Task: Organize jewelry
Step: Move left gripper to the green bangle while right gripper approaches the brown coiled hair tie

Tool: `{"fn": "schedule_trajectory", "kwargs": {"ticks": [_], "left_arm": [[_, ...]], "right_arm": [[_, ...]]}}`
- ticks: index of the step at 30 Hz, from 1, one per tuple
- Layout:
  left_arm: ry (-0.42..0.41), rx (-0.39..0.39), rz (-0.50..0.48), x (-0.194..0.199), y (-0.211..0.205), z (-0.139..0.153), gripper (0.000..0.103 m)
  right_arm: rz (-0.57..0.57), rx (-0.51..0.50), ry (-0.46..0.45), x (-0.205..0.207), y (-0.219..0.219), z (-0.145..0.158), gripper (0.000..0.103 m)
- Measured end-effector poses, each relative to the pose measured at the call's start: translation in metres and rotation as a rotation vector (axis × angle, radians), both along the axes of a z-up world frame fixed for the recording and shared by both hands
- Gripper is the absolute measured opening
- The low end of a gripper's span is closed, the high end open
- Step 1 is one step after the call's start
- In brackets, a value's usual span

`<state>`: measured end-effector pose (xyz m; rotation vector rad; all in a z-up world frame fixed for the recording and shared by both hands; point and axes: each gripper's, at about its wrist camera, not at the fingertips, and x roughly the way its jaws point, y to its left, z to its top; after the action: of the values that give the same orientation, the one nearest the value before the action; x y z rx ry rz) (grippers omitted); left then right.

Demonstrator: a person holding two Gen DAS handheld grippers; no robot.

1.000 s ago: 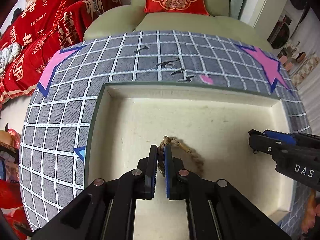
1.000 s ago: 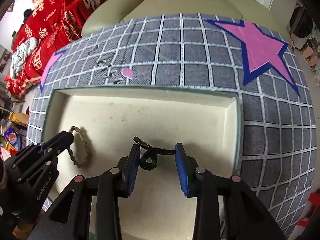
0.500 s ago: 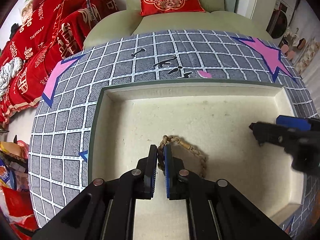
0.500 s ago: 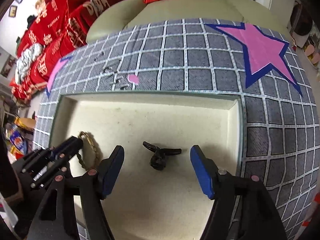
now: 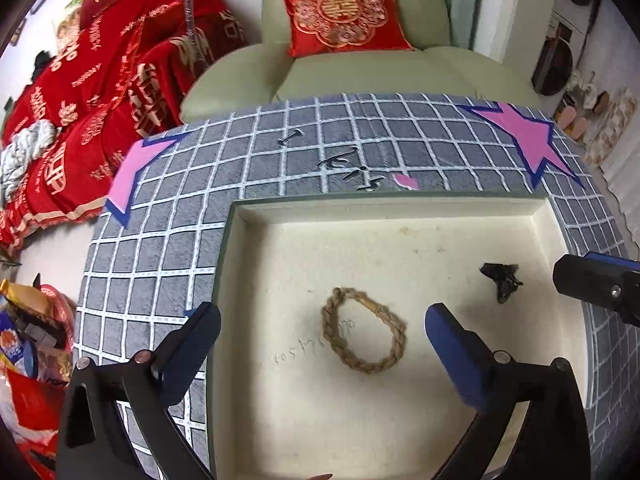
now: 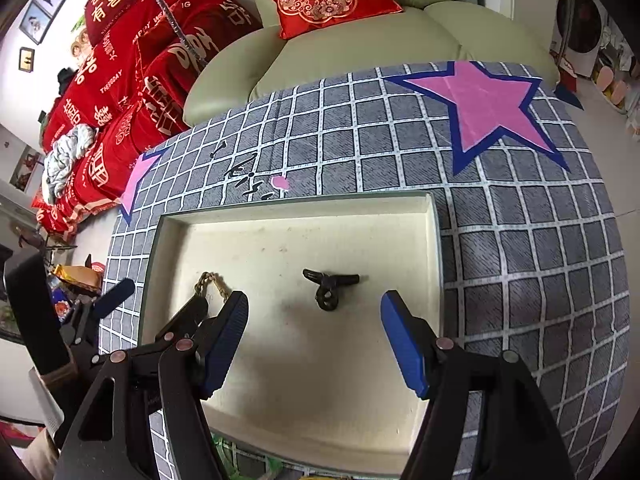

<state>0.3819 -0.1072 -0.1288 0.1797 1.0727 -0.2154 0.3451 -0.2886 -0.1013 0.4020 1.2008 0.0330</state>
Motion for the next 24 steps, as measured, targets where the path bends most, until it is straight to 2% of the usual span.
{"fn": "schedule_trajectory", "kwargs": {"ticks": [4, 6, 8, 11, 14, 24], "left_arm": [[-0.011, 0.004, -0.003, -0.009, 0.003, 0.008, 0.103], [-0.018, 0.009, -0.012, -0.016, 0.005, 0.013, 0.103], [-0.026, 0.023, -0.008, -0.024, 0.008, 0.018, 0.103], [-0.003, 0.013, -0.01, -0.041, 0.018, 0.023, 0.103], [0.019, -0.009, -0.014, -0.063, 0.03, 0.028, 0.103], [0.083, 0.02, -0.034, -0.142, 0.056, 0.021, 0.103]], "right_arm": [[-0.029, 0.009, -0.008, -0.011, -0.006, 0.008, 0.073], [-0.036, 0.005, -0.015, -0.018, -0.008, 0.013, 0.081], [-0.044, 0.007, -0.021, -0.026, -0.01, 0.018, 0.081], [-0.053, 0.01, -0.022, -0.039, -0.012, 0.025, 0.083], [-0.071, 0.018, -0.022, -0.056, -0.014, 0.03, 0.09], [-0.125, 0.033, 0.033, -0.131, -0.015, 0.037, 0.09]]}}
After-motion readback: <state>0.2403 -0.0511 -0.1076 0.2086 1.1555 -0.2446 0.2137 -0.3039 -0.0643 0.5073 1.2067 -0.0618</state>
